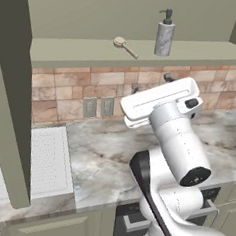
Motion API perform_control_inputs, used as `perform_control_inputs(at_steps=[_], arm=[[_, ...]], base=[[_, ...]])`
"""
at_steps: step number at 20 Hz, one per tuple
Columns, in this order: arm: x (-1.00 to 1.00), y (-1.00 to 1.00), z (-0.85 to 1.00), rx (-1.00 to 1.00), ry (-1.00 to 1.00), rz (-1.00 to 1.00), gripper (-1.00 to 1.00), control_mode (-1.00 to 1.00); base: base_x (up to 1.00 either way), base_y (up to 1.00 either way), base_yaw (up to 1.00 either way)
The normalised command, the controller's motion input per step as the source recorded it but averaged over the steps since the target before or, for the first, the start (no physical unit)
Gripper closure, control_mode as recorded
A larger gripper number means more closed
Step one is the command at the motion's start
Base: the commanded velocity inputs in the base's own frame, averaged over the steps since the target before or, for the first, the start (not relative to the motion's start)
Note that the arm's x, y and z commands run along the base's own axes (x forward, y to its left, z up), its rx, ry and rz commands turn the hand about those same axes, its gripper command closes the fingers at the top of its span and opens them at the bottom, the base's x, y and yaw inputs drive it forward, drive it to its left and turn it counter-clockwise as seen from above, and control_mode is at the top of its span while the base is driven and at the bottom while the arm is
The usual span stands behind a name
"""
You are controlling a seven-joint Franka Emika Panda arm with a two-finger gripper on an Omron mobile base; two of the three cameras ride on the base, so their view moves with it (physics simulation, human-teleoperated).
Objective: Pick up the dish brush and soap dispenser from the sink, and place them back in the cabinet, and close the cabinet doors.
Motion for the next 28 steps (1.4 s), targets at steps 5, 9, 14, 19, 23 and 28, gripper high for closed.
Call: perform_control_inputs(at_steps=[5,9,14,19,23,28], arm=[[-0.15,0.08,-0.16,-0.01,-0.05,0.00,-1.00,-1.00],[-0.14,0.11,-0.21,-0.02,-0.07,0.00,-1.00,-1.00],[-0.19,0.09,-0.21,-0.03,-0.10,0.00,-1.00,-1.00],[-0.13,0.11,-0.23,-0.07,-0.18,0.00,-1.00,-1.00],[-0.10,0.16,-0.23,-0.07,-0.19,0.00,-1.00,-1.00],[-0.02,0.24,-0.30,-0.09,-0.16,0.00,-1.00,-1.00]], base=[[0.00,0.00,0.00],[0.00,0.00,0.00],[0.00,0.00,0.00],[0.00,0.00,0.00],[0.00,0.00,0.00],[0.00,0.00,0.00]])
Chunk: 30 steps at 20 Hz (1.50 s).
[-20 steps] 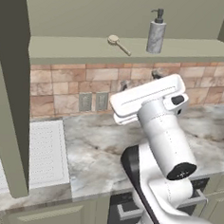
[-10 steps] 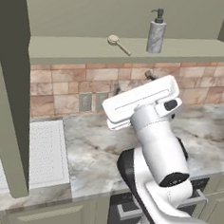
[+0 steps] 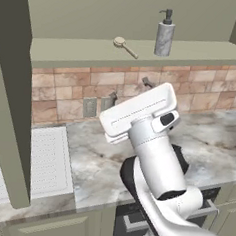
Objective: Pick up the dish brush and soap dispenser from the sink, and place them back in the cabinet, and close the cabinet doors.
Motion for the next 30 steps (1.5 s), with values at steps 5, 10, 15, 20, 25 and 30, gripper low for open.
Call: perform_control_inputs(at_steps=[5,10,15,20,25,30], arm=[[0.00,0.35,-0.23,-0.08,-0.10,0.00,-1.00,-1.00],[0.00,0.35,-0.07,-0.05,-0.06,-0.02,-1.00,-1.00],[0.00,0.34,0.00,-0.03,-0.05,-0.03,-1.00,-1.00],[0.00,0.21,0.00,-0.02,-0.06,-0.03,-1.00,-1.00],[0.00,0.16,-0.05,-0.03,-0.08,-0.04,-1.00,-1.00],[0.00,0.11,-0.09,-0.06,-0.12,-0.05,-1.00,-1.00]], base=[[0.00,0.00,0.00],[0.00,0.00,0.00],[0.00,0.00,0.00],[0.00,0.00,0.00],[0.00,0.00,0.00],[0.00,0.00,0.00]])
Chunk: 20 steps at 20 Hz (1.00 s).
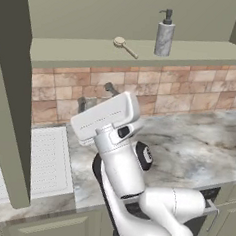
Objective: Pick up the dish brush and soap dispenser from the sink, and place them back in the cabinet, and close the cabinet doors.
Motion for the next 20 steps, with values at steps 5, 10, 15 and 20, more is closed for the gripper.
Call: perform_control_inputs(at_steps=[5,10,15,20], arm=[[-0.05,0.13,-0.12,-0.06,-0.12,-0.05,-1.00,-1.00],[-0.07,0.22,-0.10,-0.05,-0.08,-0.06,-1.00,-1.00],[-0.09,0.29,-0.02,-0.04,-0.05,-0.06,-1.00,-1.00],[0.00,0.27,0.00,-0.04,-0.02,-0.04,-1.00,-1.00]], base=[[0.00,0.00,0.00],[0.00,0.00,0.00],[0.00,0.00,0.00],[0.00,0.00,0.00]])
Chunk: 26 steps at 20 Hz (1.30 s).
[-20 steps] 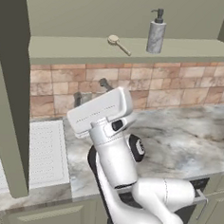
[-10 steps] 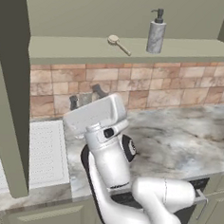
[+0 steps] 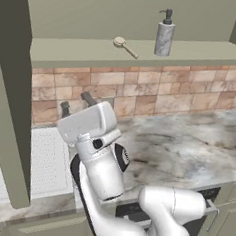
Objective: Pick up the dish brush and soap dispenser from the sink, and place them back in the cabinet, and close the cabinet doors.
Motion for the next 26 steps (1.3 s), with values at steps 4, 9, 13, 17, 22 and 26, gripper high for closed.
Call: perform_control_inputs(at_steps=[4,9,13,17,22,26], arm=[[0.00,0.24,-0.10,-0.07,-0.04,-0.02,-1.00,-1.00],[0.00,0.16,-0.21,-0.08,-0.09,-0.02,-1.00,-1.00],[0.00,0.11,-0.10,-0.04,-0.08,-0.02,-1.00,-1.00],[0.00,0.10,-0.05,-0.02,-0.06,-0.02,-1.00,-1.00],[0.00,0.12,-0.10,-0.03,-0.07,-0.02,-1.00,-1.00],[0.00,0.13,-0.16,-0.05,-0.09,-0.02,-1.00,-1.00]], base=[[0.00,0.00,0.00],[0.00,0.00,0.00],[0.00,0.00,0.00],[0.00,0.00,0.00],[0.00,0.00,0.00],[0.00,0.00,0.00]])
